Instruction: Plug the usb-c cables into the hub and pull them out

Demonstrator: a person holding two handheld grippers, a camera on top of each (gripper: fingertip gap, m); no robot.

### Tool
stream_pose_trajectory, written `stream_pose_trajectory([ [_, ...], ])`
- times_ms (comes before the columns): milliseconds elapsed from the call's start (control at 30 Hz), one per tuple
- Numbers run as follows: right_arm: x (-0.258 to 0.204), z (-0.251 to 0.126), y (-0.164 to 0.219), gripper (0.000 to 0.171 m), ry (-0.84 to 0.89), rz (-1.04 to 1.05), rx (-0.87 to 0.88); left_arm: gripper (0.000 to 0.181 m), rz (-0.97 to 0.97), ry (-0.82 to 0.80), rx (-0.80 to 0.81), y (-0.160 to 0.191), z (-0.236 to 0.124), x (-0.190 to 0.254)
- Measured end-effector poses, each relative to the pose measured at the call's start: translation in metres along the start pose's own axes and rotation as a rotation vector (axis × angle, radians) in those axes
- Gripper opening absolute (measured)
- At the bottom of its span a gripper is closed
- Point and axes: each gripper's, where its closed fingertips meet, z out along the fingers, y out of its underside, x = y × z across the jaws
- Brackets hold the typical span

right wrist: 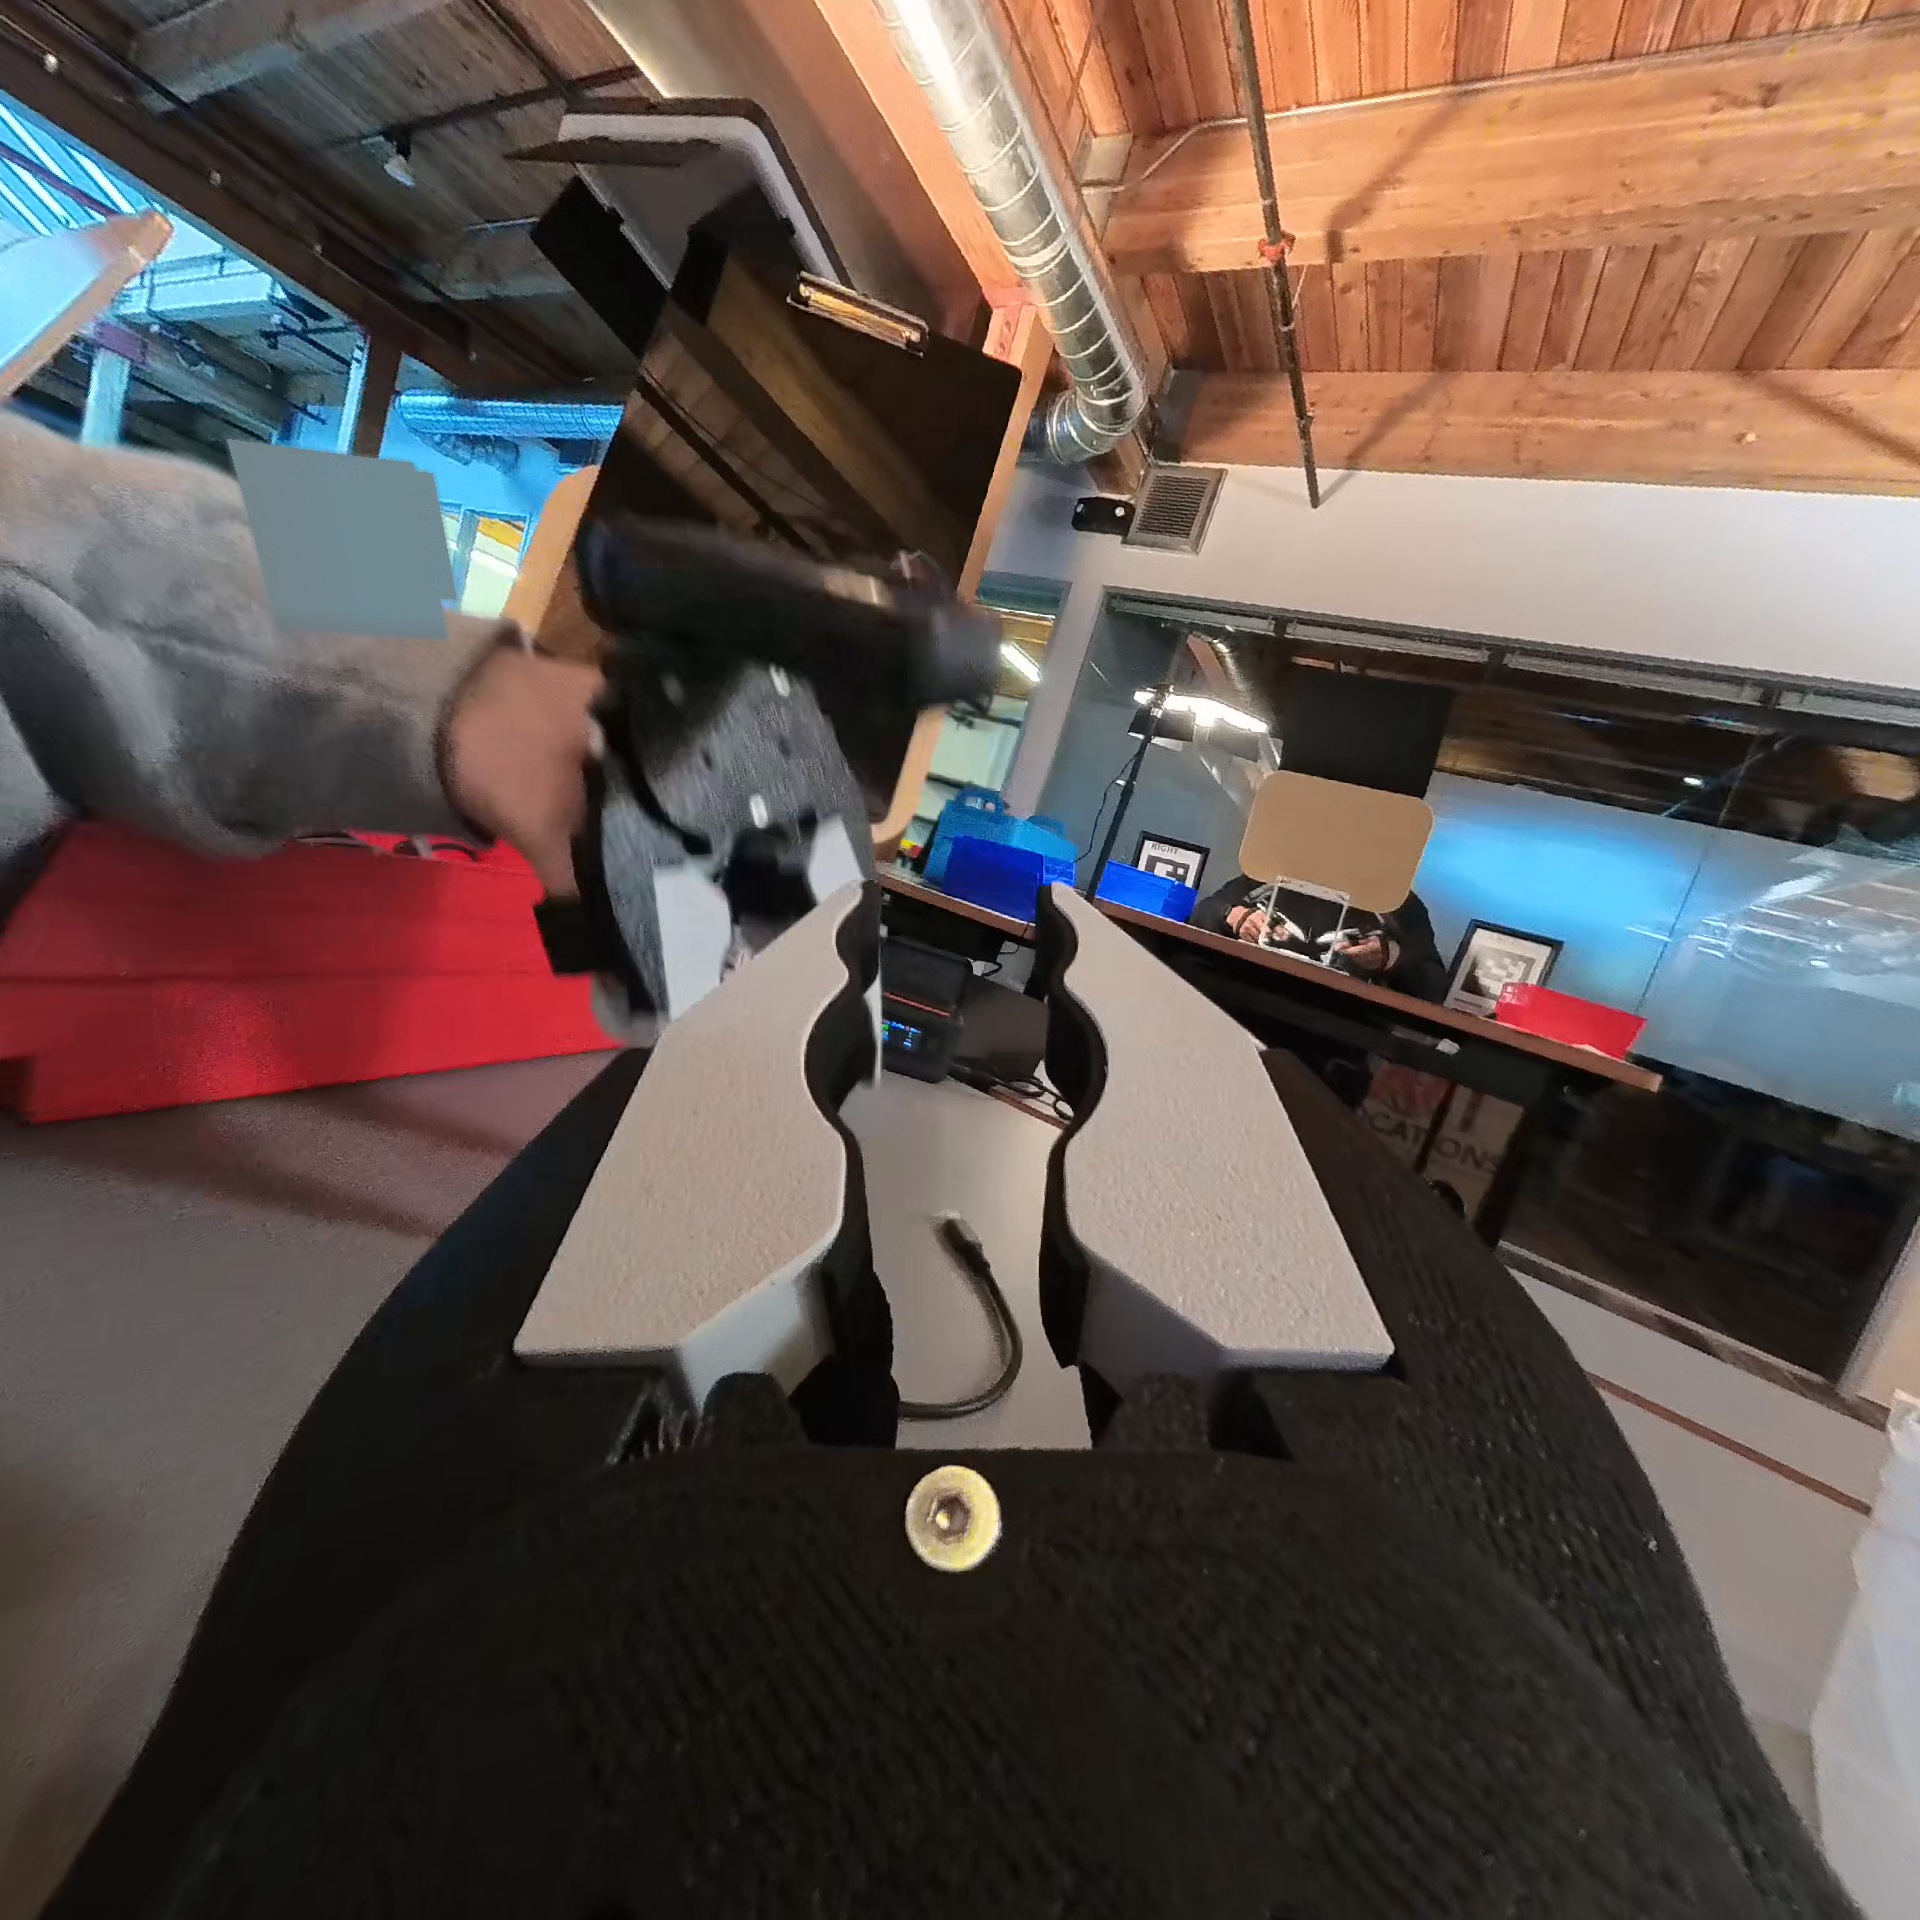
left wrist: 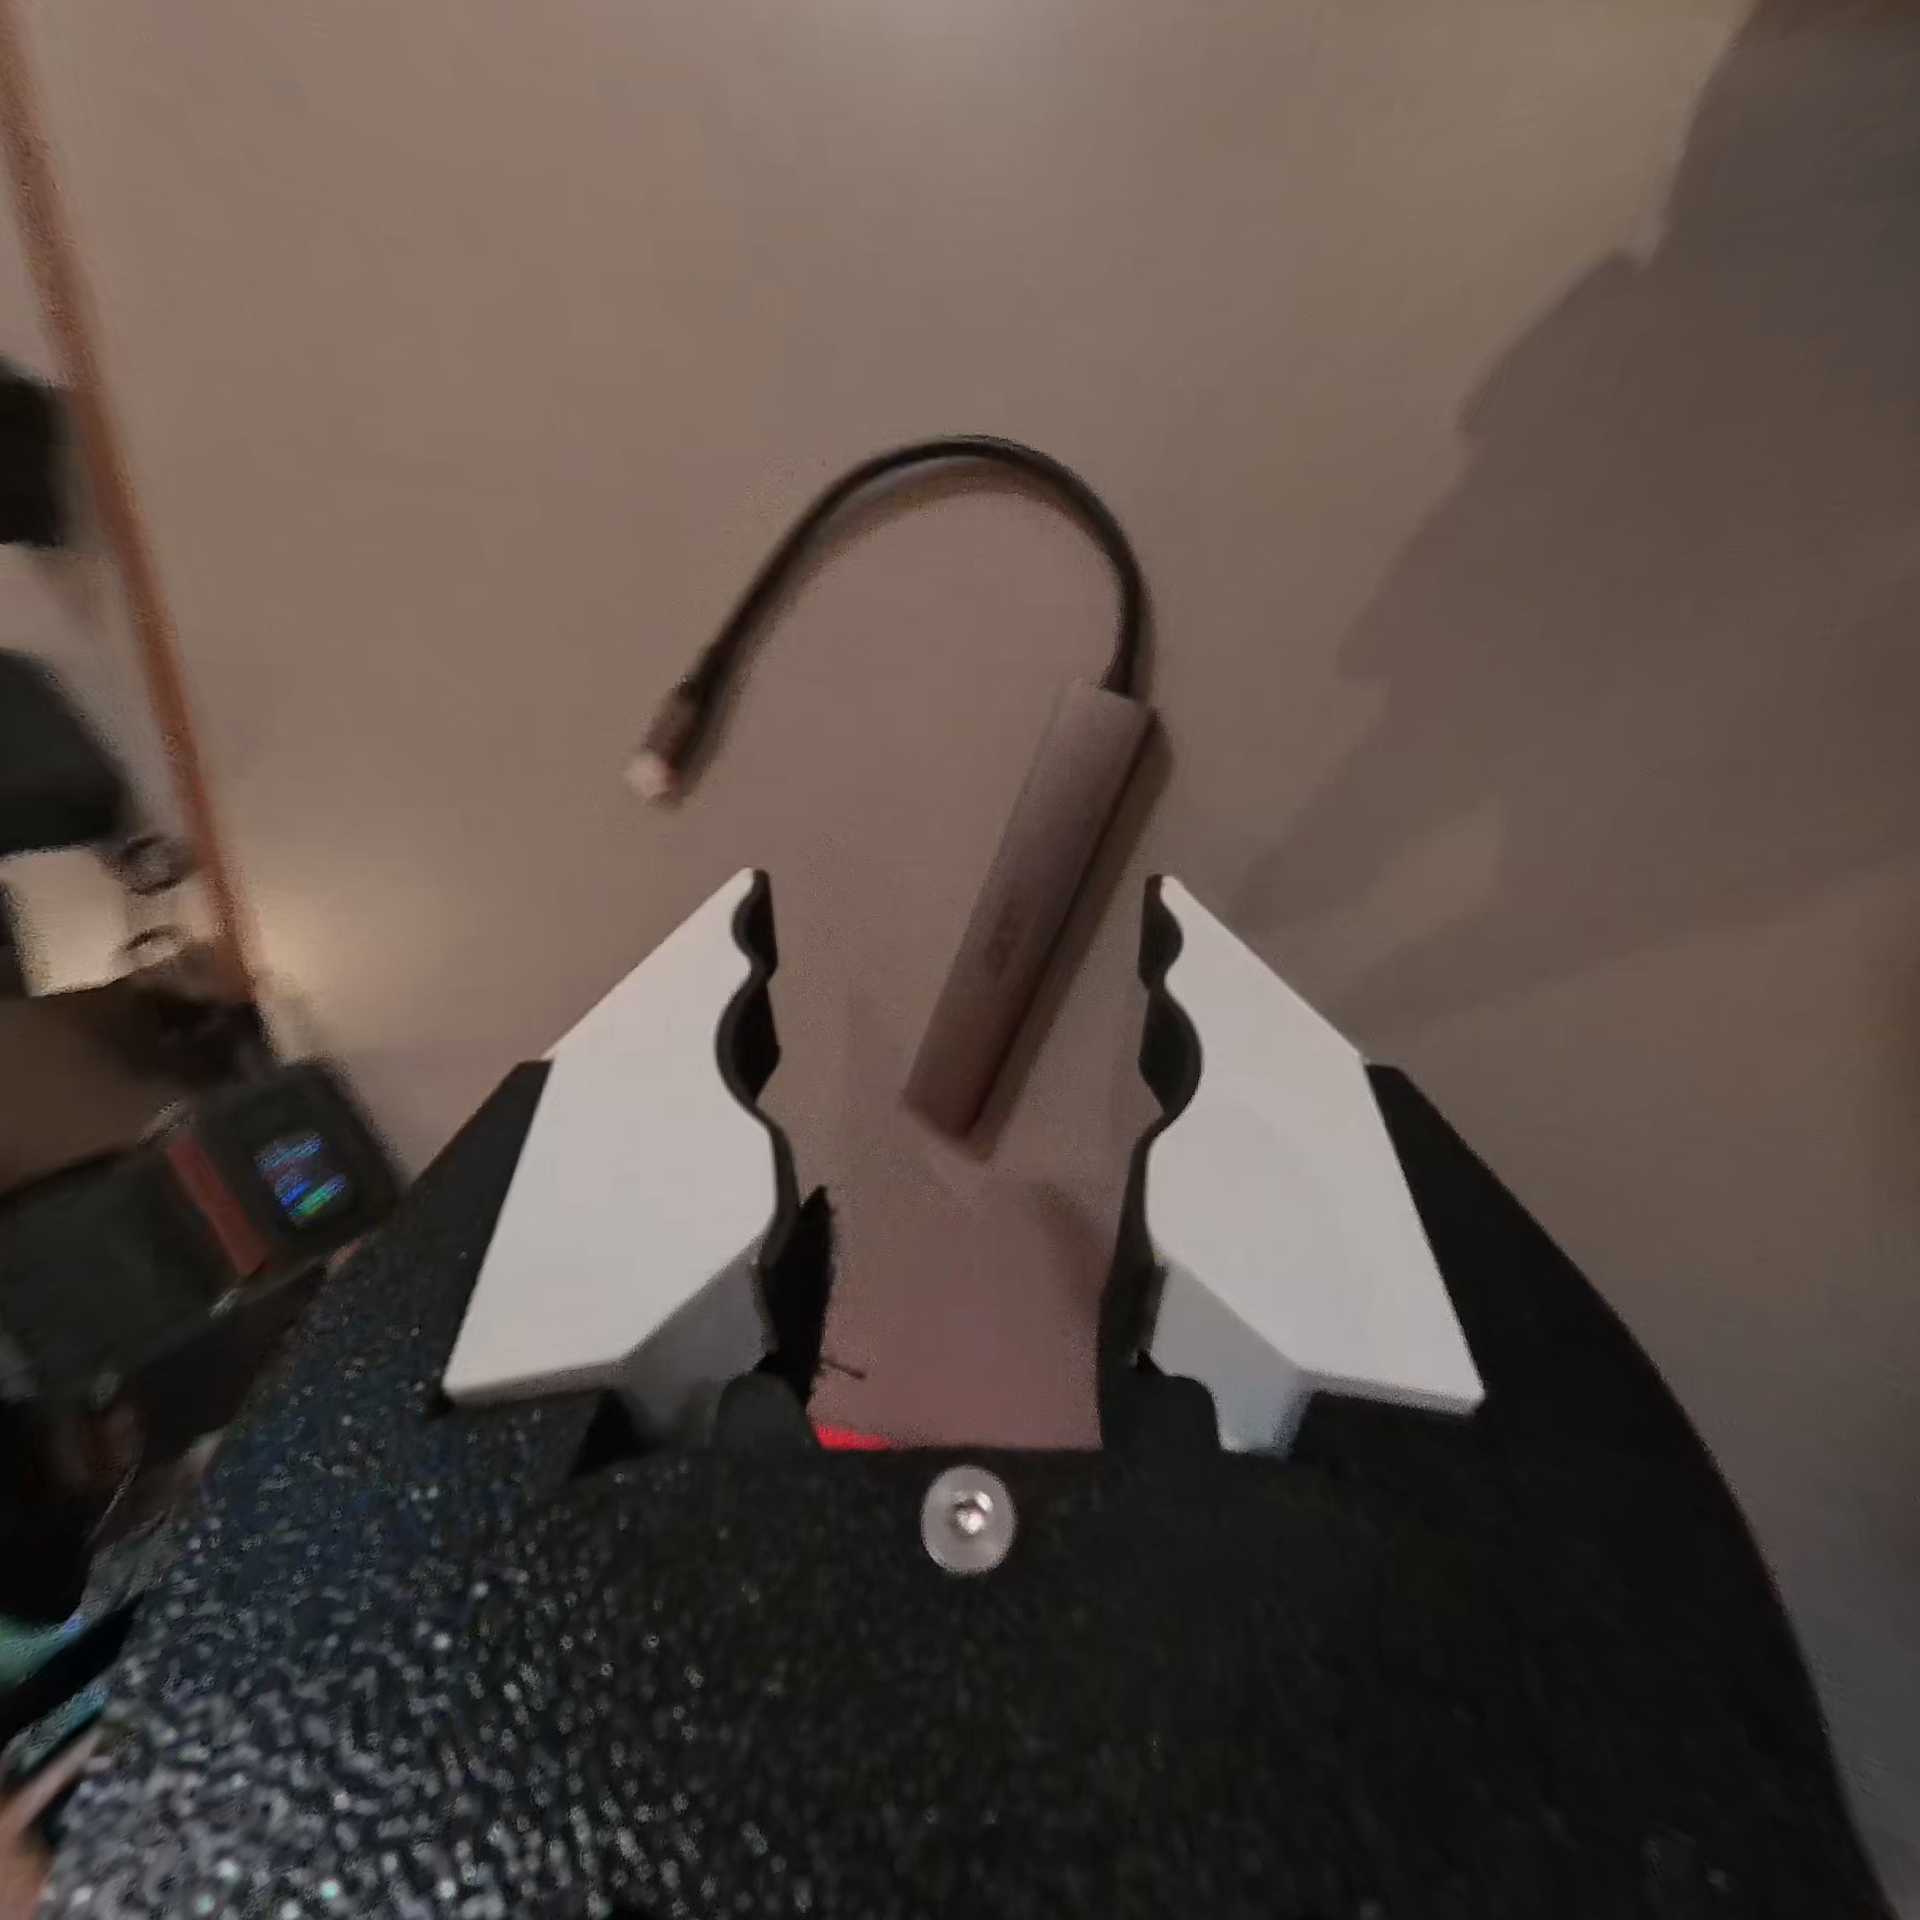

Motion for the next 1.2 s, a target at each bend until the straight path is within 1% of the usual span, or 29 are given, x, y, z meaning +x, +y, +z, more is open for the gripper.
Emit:
stream_pose_trajectory([
  [33, 0.0, 0.0, 0.0, 0.028, -0.001, 0.0, -0.002, 0.069, -0.014, -0.067, 0.022, 0.001, -0.02, -0.008],
  [100, 0.0, 0.001, 0.002, 0.028, -0.001, -0.004, -0.01, 0.07, -0.063, -0.196, 0.048, 0.012, -0.067, -0.021],
  [133, -0.001, 0.001, 0.003, 0.028, 0.0, -0.008, -0.013, 0.071, -0.102, -0.265, 0.044, 0.026, -0.091, -0.026],
  [233, -0.001, 0.002, 0.003, 0.028, 0.005, -0.025, -0.014, 0.073, -0.281, -0.414, -0.027, 0.095, -0.15, -0.034],
  [267, -0.001, 0.003, 0.003, 0.028, 0.006, -0.032, -0.014, 0.068, -0.355, -0.427, -0.04, 0.121, -0.162, -0.031],
  [300, -0.002, 0.003, 0.002, 0.028, 0.004, -0.039, -0.014, 0.061, -0.437, -0.392, -0.045, 0.145, -0.169, -0.022],
  [367, -0.004, 0.004, 0.002, 0.028, 0.0, -0.052, -0.015, 0.055, -0.604, -0.309, -0.026, 0.185, -0.172, -0.003],
  [433, -0.005, 0.005, 0.003, 0.028, -0.003, -0.066, -0.022, 0.051, -0.719, -0.309, -0.08, 0.227, -0.172, 0.01],
  [467, -0.005, 0.005, 0.004, 0.028, -0.002, -0.075, -0.025, 0.052, -0.759, -0.309, -0.105, 0.244, -0.17, 0.018],
  [500, -0.005, 0.005, 0.004, 0.027, 0.0, -0.083, -0.027, 0.052, -0.792, -0.293, -0.092, 0.251, -0.165, 0.025],
  [567, -0.004, 0.005, 0.005, 0.027, 0.007, -0.094, -0.032, 0.054, -0.836, -0.252, -0.052, 0.256, -0.152, 0.036],
  [633, -0.003, 0.005, 0.007, 0.027, 0.011, -0.094, -0.041, 0.058, -0.836, -0.258, -0.091, 0.267, -0.138, 0.042],
  [733, -0.003, 0.007, 0.01, 0.027, 0.008, -0.09, -0.051, 0.065, -0.843, -0.246, -0.065, 0.267, -0.117, 0.045],
  [767, -0.004, 0.007, 0.011, 0.027, 0.006, -0.092, -0.055, 0.056, -0.839, -0.26, -0.059, 0.266, -0.112, 0.045],
  [833, -0.005, 0.007, 0.012, 0.027, 0.005, -0.102, -0.062, 0.029, -0.786, -0.332, -0.099, 0.272, -0.111, 0.045],
  [867, -0.004, 0.007, 0.012, 0.027, 0.007, -0.106, -0.064, 0.016, -0.766, -0.388, -0.099, 0.272, -0.116, 0.042],
  [900, -0.004, 0.007, 0.013, 0.027, 0.009, -0.108, -0.066, 0.002, -0.765, -0.416, -0.063, 0.268, -0.121, 0.039],
  [967, -0.004, 0.007, 0.012, 0.027, 0.011, -0.106, -0.064, 0.001, -0.78, -0.502, 0.023, 0.259, -0.142, 0.03],
  [1067, -0.005, 0.007, 0.011, 0.027, 0.006, -0.1, -0.059, 0.001, -0.777, -0.718, 0.084, 0.259, -0.19, 0.009],
  [1200, -0.008, 0.007, 0.009, 0.026, -0.007, -0.109, -0.051, 0.001, -0.721, -0.925, 0.22, 0.233, -0.255, -0.014],
])
